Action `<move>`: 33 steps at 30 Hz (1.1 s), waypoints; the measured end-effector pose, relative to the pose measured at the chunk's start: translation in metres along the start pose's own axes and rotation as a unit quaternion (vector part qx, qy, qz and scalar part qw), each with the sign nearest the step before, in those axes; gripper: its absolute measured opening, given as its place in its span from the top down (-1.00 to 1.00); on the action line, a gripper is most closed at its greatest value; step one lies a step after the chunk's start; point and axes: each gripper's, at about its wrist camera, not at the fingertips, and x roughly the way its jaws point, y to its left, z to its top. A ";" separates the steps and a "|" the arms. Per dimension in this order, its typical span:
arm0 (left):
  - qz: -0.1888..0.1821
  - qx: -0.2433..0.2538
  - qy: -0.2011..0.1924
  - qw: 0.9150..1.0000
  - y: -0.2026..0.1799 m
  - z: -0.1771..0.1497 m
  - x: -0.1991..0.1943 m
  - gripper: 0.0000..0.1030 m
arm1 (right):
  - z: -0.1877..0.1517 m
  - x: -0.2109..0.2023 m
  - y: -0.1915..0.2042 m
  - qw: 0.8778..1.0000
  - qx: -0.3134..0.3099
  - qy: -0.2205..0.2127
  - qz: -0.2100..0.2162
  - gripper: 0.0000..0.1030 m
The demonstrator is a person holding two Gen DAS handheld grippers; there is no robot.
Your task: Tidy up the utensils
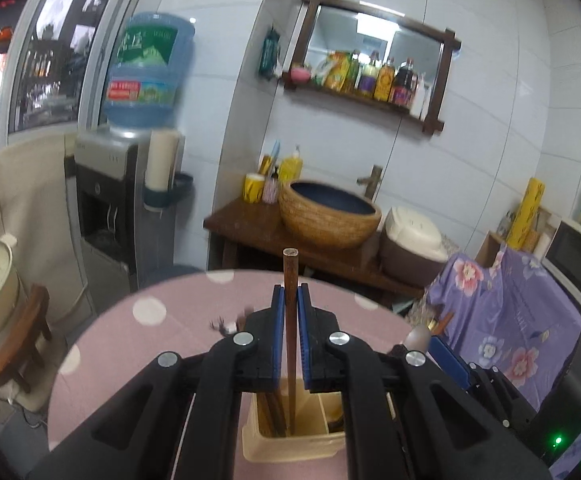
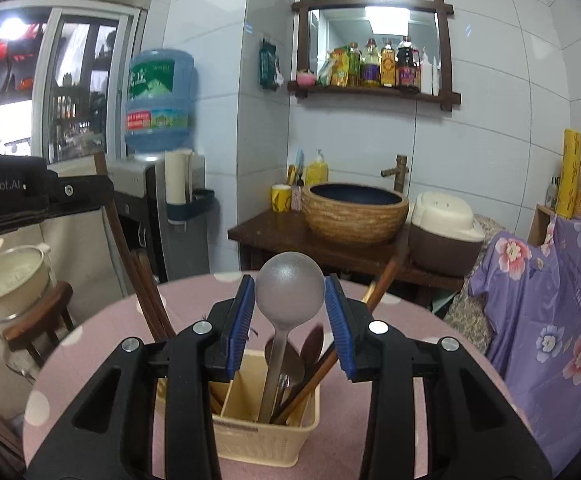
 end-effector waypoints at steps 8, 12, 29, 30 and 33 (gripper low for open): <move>0.009 -0.006 0.038 0.999 0.010 -0.039 0.023 0.85 | -0.043 0.015 0.005 0.999 -0.003 0.035 0.001 0.28; 0.005 -0.005 0.048 0.999 0.010 -0.043 0.029 0.85 | -0.051 0.016 0.004 0.999 -0.006 0.037 -0.002 0.27; 0.027 0.078 -0.076 0.994 0.038 -0.142 -0.110 -0.90 | -0.130 -0.149 -0.024 0.999 0.004 -0.045 -0.008 -0.89; 0.026 0.072 -0.076 0.994 0.042 -0.153 -0.118 -0.90 | -0.143 -0.161 -0.026 0.999 0.011 -0.044 -0.004 -0.89; 0.040 0.049 -0.075 0.995 0.052 -0.194 -0.146 -0.91 | -0.179 -0.187 -0.026 0.999 0.015 -0.031 -0.015 -0.89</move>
